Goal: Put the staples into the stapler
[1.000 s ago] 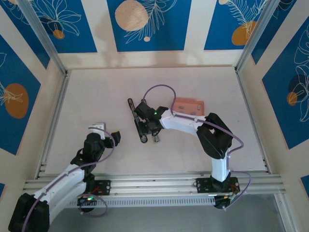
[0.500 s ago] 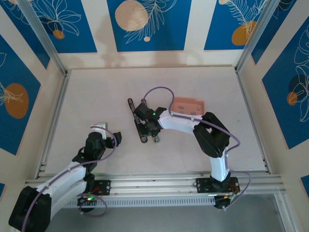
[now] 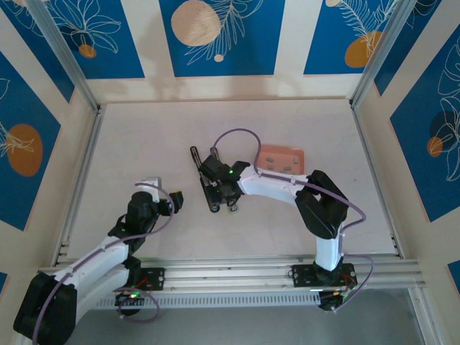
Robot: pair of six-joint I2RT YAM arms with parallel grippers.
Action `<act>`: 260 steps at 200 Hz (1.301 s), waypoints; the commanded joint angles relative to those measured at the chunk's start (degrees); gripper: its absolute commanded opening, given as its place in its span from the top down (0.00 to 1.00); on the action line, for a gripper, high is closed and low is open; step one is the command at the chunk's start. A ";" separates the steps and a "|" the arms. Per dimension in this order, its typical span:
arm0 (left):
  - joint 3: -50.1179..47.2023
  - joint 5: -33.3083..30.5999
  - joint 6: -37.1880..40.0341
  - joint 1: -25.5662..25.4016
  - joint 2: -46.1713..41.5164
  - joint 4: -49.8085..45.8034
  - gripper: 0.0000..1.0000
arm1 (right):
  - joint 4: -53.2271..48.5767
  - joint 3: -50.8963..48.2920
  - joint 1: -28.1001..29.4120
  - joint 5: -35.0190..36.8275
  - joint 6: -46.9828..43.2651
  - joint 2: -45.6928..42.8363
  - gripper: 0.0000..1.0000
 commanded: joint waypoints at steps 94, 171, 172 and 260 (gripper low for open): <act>7.22 9.28 -12.90 12.69 4.68 -5.44 0.06 | -10.04 34.41 -4.15 6.95 -14.06 22.01 0.48; 9.04 9.83 -11.27 13.39 8.09 -4.96 0.07 | -8.40 41.15 -7.46 -0.19 -13.76 29.88 0.48; 9.07 9.79 -11.30 13.42 8.08 -4.96 0.07 | -8.33 41.20 -7.50 -0.25 -13.78 29.98 0.48; 10.01 10.27 -10.98 13.45 10.36 -4.88 0.07 | -8.29 43.79 -8.21 -2.06 -14.67 33.19 0.49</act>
